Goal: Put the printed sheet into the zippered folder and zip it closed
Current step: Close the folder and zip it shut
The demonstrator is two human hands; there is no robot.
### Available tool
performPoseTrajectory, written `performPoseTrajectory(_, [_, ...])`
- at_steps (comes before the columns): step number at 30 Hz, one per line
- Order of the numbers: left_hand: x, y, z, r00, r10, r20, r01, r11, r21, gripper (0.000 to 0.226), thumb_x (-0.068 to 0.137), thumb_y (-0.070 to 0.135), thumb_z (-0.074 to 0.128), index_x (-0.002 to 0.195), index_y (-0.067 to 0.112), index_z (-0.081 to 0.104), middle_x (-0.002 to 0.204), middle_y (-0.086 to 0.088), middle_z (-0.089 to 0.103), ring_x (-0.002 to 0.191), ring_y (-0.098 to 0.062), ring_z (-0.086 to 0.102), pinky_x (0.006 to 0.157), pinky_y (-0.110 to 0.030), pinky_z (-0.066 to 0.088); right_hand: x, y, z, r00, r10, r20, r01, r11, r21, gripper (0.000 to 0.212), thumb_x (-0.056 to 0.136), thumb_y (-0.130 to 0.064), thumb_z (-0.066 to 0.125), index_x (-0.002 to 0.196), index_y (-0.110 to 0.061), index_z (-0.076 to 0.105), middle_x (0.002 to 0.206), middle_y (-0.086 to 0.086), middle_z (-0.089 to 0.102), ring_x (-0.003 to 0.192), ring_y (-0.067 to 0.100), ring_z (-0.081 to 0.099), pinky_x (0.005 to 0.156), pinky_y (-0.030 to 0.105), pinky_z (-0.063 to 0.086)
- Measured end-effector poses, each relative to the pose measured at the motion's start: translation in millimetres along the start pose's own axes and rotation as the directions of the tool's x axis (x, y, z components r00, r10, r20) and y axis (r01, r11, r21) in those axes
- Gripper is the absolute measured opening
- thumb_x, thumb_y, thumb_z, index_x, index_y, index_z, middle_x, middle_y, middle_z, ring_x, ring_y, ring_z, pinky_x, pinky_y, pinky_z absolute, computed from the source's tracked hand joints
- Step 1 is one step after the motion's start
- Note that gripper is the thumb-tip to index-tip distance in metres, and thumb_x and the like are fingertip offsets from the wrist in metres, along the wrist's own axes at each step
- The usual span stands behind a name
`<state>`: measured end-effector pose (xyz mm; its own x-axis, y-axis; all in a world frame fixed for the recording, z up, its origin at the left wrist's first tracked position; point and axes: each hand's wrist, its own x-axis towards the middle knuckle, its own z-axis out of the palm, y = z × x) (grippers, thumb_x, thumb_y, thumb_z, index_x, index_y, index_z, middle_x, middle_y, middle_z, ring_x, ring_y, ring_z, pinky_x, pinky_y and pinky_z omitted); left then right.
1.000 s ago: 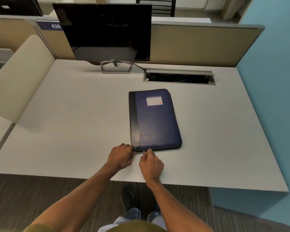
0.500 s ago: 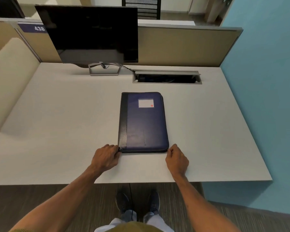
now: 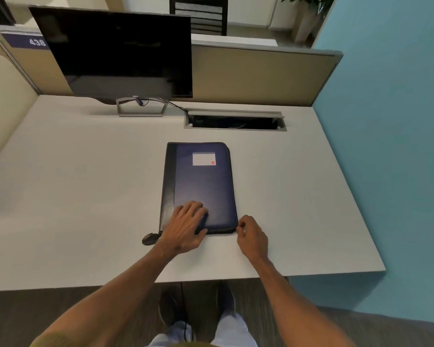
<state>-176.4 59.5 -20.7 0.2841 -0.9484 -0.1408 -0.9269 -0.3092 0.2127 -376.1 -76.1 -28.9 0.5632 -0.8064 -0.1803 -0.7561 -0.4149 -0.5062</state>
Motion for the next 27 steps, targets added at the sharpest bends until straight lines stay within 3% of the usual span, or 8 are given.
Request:
performPoseTrajectory(3, [26, 38, 9, 0.992, 0.028, 0.121, -0.031, 0.999, 0.026, 0.081, 0.100, 0.059, 0.055, 0.168, 0.029, 0.022, 0.178, -0.001, 0.014, 0.166, -0.029, 0.018, 0.134, -0.052, 0.024, 7, 11, -4, 0.997, -0.054, 0.047, 0.055, 0.998, -0.016, 0.011, 0.109, -0.022, 0.055, 0.115, -0.014, 0.061, 0.110, 0.002, 0.070, 0.094, 0.021, 0.070, 0.086, 0.036, 0.060])
performPoseTrajectory(6, [42, 62, 14, 0.973, -0.069, 0.218, 0.053, 0.996, 0.077, 0.097, 0.103, 0.061, 0.057, 0.173, 0.025, 0.001, 0.181, -0.005, -0.005, 0.169, -0.033, 0.003, 0.134, -0.062, 0.018, 14, 20, -11, 0.991, -0.105, 0.078, 0.106, 0.994, -0.014, 0.014, 0.109, -0.023, 0.055, 0.116, -0.015, 0.064, 0.114, 0.000, 0.071, 0.099, 0.020, 0.070, 0.089, 0.035, 0.059])
performPoseTrajectory(11, [49, 74, 23, 0.973, -0.095, 0.209, 0.064, 0.987, 0.151, 0.087, 0.107, 0.056, 0.053, 0.172, 0.018, 0.009, 0.179, -0.006, 0.011, 0.165, -0.034, 0.017, 0.131, -0.057, 0.032, 24, 29, -15, 0.978, -0.174, 0.118, 0.174, 0.985, 0.009, 0.014, 0.107, -0.026, 0.058, 0.114, -0.016, 0.065, 0.111, 0.000, 0.072, 0.097, 0.020, 0.071, 0.086, 0.029, 0.057])
performPoseTrajectory(17, [49, 66, 40, 0.954, -0.059, 0.295, -0.017, 0.968, 0.249, 0.080, 0.114, 0.053, 0.032, 0.174, 0.017, -0.006, 0.182, -0.010, -0.007, 0.169, -0.038, 0.001, 0.135, -0.061, 0.019, 37, 41, -14, 0.967, -0.229, 0.110, 0.231, 0.973, -0.001, 0.014, 0.108, -0.031, 0.056, 0.112, -0.018, 0.062, 0.108, -0.001, 0.071, 0.090, 0.020, 0.071, 0.078, 0.026, 0.053])
performPoseTrajectory(23, [46, 60, 41, 0.960, -0.034, 0.279, -0.053, 0.953, 0.299, 0.075, 0.115, 0.053, 0.026, 0.173, 0.015, -0.002, 0.181, -0.013, -0.003, 0.168, -0.041, 0.006, 0.133, -0.062, 0.022, 57, 34, -16, 0.986, -0.162, 0.048, 0.160, 0.986, 0.044, 0.014, 0.107, -0.031, 0.056, 0.108, -0.021, 0.064, 0.111, -0.005, 0.070, 0.096, 0.021, 0.071, 0.081, 0.034, 0.055])
performPoseTrajectory(27, [42, 58, 26, 0.953, -0.076, 0.293, -0.016, 0.954, 0.300, 0.075, 0.114, 0.054, 0.032, 0.174, 0.015, 0.008, 0.181, -0.014, 0.006, 0.167, -0.040, 0.013, 0.132, -0.062, 0.027, 74, 29, -18, 0.976, -0.205, 0.072, 0.201, 0.978, 0.063, 0.017, 0.107, -0.035, 0.057, 0.107, -0.020, 0.066, 0.111, -0.005, 0.072, 0.098, 0.023, 0.071, 0.085, 0.038, 0.056])
